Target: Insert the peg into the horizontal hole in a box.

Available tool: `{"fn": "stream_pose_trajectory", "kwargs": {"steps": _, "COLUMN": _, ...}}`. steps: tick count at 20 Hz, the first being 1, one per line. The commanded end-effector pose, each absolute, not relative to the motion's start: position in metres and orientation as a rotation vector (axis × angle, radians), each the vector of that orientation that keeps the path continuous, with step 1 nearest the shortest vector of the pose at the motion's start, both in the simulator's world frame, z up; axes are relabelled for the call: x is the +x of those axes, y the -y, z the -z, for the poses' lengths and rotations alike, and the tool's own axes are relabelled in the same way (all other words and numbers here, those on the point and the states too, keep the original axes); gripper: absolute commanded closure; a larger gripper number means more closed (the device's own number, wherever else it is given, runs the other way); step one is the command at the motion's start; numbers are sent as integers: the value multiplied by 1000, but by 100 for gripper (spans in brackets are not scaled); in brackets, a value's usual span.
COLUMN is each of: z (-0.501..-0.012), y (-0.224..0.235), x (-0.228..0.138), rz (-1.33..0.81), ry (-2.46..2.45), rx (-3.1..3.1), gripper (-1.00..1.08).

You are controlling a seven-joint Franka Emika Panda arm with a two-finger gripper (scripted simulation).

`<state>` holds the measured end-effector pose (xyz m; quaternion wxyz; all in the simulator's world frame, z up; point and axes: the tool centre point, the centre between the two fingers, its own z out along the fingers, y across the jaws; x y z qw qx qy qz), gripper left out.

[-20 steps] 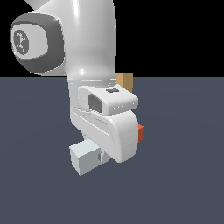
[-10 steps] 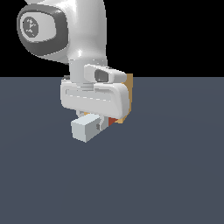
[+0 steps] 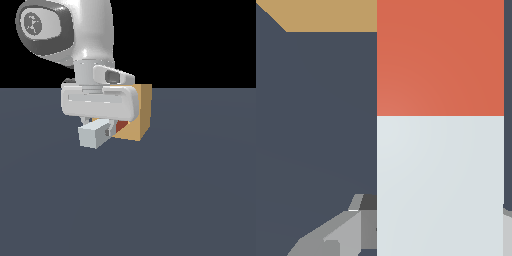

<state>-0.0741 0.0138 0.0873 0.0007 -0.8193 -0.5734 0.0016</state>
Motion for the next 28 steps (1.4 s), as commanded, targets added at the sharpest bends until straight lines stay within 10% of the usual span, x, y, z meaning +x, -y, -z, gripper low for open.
{"fn": "stream_pose_trajectory", "kwargs": {"steps": 1, "z": -90, "y": -15, "x": -74, "rz": 0, "ry": 1812, "rx": -2567, "gripper": 108}}
{"fn": "stream_pose_trajectory", "kwargs": {"steps": 28, "z": -90, "y": -72, "x": -52, "rz": 3, "ry": 1794, "rx": -2579, "gripper": 108}}
